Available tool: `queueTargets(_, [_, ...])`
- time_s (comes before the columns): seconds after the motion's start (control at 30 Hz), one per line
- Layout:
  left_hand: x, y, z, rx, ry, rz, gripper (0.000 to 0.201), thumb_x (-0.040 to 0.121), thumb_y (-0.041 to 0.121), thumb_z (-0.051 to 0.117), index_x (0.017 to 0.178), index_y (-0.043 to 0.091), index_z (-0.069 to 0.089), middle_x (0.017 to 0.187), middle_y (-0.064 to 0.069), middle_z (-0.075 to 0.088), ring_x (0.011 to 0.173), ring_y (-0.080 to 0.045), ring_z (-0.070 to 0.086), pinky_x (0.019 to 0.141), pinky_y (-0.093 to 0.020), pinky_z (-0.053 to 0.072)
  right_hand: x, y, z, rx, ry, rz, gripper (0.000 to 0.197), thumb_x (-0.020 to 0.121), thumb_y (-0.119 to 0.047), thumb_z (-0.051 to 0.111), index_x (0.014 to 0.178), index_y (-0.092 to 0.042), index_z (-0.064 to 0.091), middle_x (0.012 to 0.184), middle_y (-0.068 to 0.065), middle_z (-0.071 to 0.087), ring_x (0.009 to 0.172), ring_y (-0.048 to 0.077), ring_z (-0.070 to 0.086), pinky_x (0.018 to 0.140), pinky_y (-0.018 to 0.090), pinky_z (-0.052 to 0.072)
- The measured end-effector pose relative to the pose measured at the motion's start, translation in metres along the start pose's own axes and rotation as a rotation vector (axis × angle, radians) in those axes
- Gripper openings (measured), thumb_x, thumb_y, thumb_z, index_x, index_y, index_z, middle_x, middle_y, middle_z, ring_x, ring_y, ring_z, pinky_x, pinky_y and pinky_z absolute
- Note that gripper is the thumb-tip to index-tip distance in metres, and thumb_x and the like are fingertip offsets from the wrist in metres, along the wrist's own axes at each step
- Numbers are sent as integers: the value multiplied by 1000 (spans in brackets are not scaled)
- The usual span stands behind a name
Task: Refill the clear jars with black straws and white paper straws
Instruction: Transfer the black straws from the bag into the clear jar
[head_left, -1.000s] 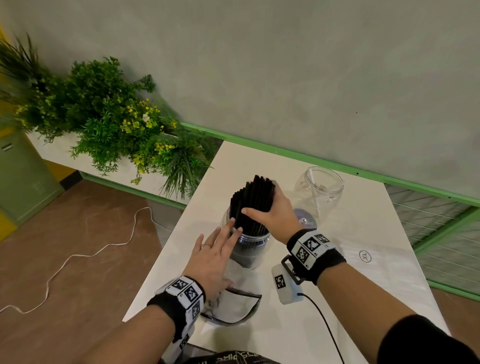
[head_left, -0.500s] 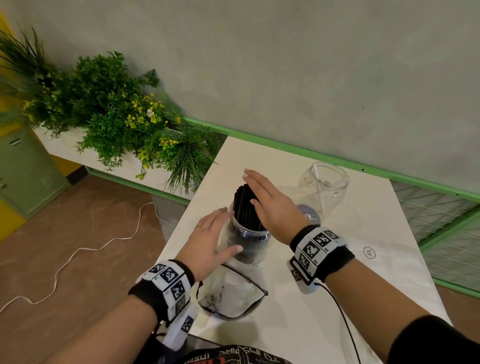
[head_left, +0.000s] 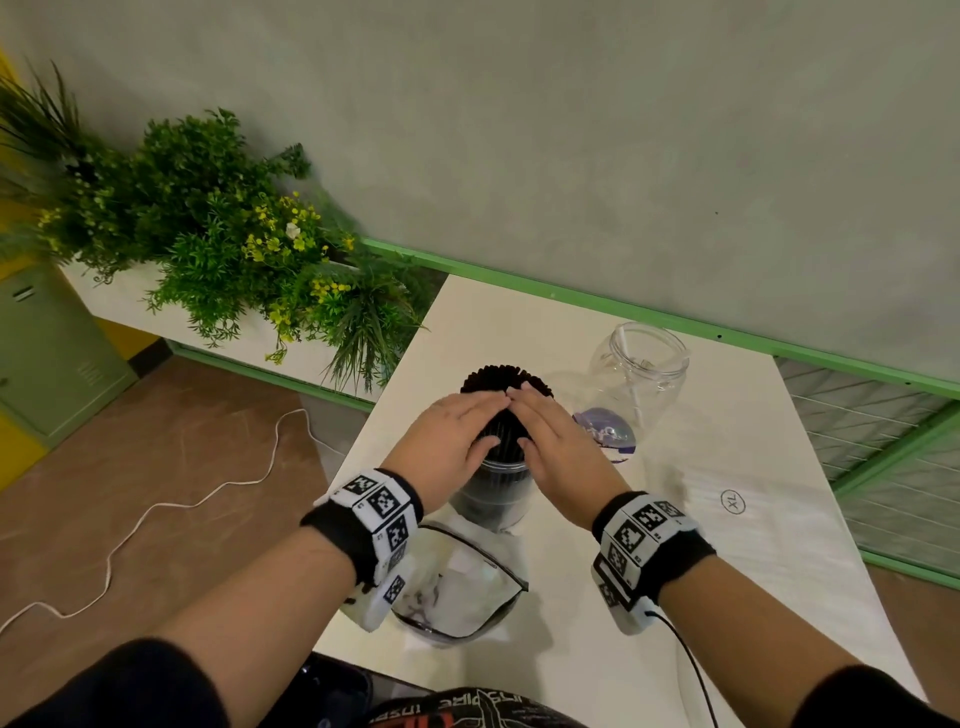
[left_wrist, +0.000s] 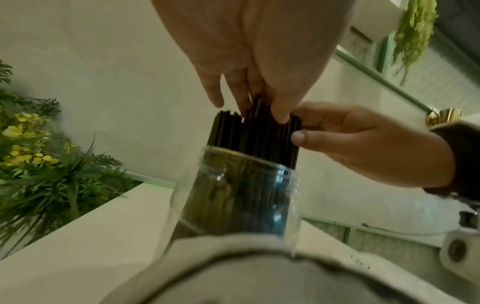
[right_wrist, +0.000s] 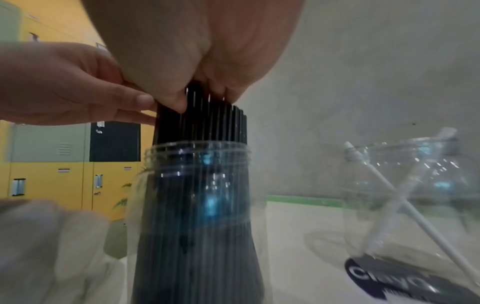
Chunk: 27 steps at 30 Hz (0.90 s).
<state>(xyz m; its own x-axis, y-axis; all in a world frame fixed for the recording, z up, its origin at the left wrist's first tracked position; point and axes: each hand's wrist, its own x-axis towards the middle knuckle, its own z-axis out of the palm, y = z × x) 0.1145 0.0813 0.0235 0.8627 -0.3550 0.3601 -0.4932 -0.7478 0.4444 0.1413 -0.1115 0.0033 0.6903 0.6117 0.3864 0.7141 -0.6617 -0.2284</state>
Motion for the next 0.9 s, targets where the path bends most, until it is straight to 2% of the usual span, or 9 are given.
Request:
queueTargets(0.07, [-7,-4,6,69,-15,42,44,90,14,62,133,8,55,135,-8,57,122,-27,56,104,-46,45,-4,0,4,25,15,9,45,96,-10,40,139,-1,42,148,13,40,142,24,29,114,44,31])
queueTargets(0.13, [-12,-9,10,164,-65,32,45,92,25,50,134,8,53,141,-9,52,130,-27,50,106,-52,40,-3,-1,4,58,52,32,49,94,-3,49,141,-2,39,151,12,35,144,22,26,116,44,29])
queueTargets(0.27, [-23,-15,13,385,-194,-41,65,93,46,30,149,13,27,158,-3,25,147,-21,16,113,-51,22,3,-5,3,25,19,42,55,96,-17,47,147,-8,31,157,6,26,147,17,15,120,40,19])
queueTargets(0.43, [-36,-22,2,270,-120,-151,73,93,54,17,153,19,-6,161,8,-12,146,-11,-20,119,-41,-5,17,-10,0,-2,-11,16,59,97,-29,44,150,-9,26,159,6,20,148,18,10,121,38,11])
queueTargets(0.5, [-42,-27,-2,241,-114,-213,73,92,55,14,153,20,-5,160,9,-13,145,-9,-22,118,-40,-6,23,-16,-1,-56,-62,-15,63,97,-35,43,151,-12,20,161,4,14,149,18,5,121,37,6])
queueTargets(0.6, [-47,-34,-4,216,-163,-287,79,85,60,8,153,23,-3,158,13,-16,145,-7,-22,118,-40,-5,33,-20,4,-225,-205,-39,65,97,-40,43,152,-14,21,160,3,16,149,22,7,120,45,12])
queueTargets(0.73, [-49,-38,-7,117,-184,-359,89,77,68,7,154,24,2,160,12,-5,147,-7,-12,117,-36,-2,42,-19,3,-275,-163,7,65,97,-42,45,151,-12,23,160,5,16,148,24,11,120,46,13])
queueTargets(0.83, [-46,-39,-7,9,-183,-390,90,79,71,17,154,22,6,162,8,4,148,-8,-2,121,-40,7,46,-17,2,-301,-283,30,68,98,-47,41,153,-15,15,162,4,10,149,22,7,121,43,9])
queueTargets(0.9, [-40,-35,-9,-100,-163,-421,82,89,64,36,154,21,9,162,4,10,148,-9,4,121,-34,9,48,-12,-6,-214,-276,30,74,97,-51,42,153,-16,11,162,3,4,149,20,4,121,40,6])
